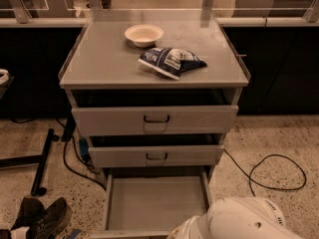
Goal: Pick pepsi can from bottom drawer and place on counter
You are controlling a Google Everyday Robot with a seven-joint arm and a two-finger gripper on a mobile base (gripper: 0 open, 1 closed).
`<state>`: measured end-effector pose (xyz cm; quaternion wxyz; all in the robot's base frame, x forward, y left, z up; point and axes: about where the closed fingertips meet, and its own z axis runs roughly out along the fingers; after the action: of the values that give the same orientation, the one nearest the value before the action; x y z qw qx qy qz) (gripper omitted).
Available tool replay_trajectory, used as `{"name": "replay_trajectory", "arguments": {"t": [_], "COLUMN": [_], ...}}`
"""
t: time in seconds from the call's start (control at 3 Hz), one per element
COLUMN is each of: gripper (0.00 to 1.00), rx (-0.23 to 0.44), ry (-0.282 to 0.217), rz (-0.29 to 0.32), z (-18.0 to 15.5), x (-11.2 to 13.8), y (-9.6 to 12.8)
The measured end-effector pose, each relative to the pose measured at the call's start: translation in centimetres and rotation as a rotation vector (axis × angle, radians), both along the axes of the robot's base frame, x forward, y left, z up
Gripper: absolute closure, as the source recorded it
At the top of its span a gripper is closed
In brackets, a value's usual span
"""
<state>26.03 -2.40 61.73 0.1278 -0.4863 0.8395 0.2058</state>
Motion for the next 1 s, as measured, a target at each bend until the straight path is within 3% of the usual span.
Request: {"name": "replay_trajectory", "arguments": {"t": [0.33,0.67,1.0], "gripper": [1.0,1.0,1.0], "rx": [0.0,-0.005,-0.047], "ry": [0.0,-0.05,-0.168], "rz": [0.0,-0.007,-0.041], "z": [0.0,1.8,7.3], "x": [0.0,2.9,8.1], "y": [0.0,-0.6,-2.4]}}
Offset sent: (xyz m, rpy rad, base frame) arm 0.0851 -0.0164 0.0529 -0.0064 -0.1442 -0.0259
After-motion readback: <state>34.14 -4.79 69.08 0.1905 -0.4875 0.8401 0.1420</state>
